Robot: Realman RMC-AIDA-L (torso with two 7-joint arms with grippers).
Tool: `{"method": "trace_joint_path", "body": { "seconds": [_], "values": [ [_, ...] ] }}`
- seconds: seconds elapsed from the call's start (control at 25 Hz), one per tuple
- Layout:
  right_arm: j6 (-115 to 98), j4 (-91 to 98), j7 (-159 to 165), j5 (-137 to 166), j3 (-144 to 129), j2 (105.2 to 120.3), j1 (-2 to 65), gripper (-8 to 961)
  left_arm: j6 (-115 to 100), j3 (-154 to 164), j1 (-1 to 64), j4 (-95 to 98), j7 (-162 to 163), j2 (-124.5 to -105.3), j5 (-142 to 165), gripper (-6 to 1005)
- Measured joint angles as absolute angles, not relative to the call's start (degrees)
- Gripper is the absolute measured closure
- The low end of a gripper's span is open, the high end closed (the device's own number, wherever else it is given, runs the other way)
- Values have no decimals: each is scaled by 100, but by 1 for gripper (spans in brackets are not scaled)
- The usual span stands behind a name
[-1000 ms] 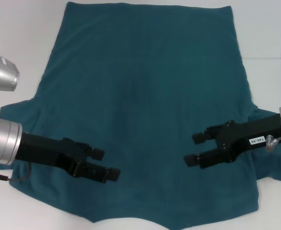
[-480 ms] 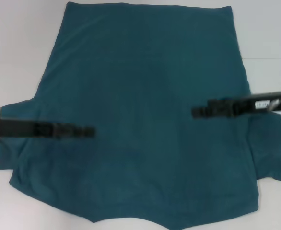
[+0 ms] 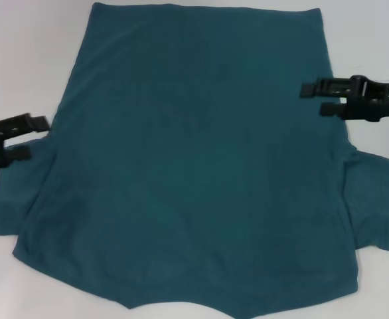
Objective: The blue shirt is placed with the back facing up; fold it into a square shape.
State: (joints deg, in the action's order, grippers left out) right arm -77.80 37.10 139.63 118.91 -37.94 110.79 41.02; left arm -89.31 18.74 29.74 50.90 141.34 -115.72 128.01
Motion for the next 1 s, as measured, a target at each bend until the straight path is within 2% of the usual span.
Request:
{"method": "trace_joint_path", "body": {
  "seconds": [0.12, 0.2, 1.0],
  "values": [
    [-7753, 3422, 13965, 11865, -3798, 10886, 4198, 71, -8831, 1700, 2951, 4862, 14174, -11516, 12844, 68],
    [-7760, 3363, 13971, 11873, -3810, 10840, 4243, 71, -8780, 1693, 2940, 4824, 14193, -11515, 12875, 68],
    [-7832, 3348, 14133, 11892, -3867, 10813, 4270, 70, -7574, 1638, 2610, 4657, 14396, -11625, 13323, 70]
  ]
}}
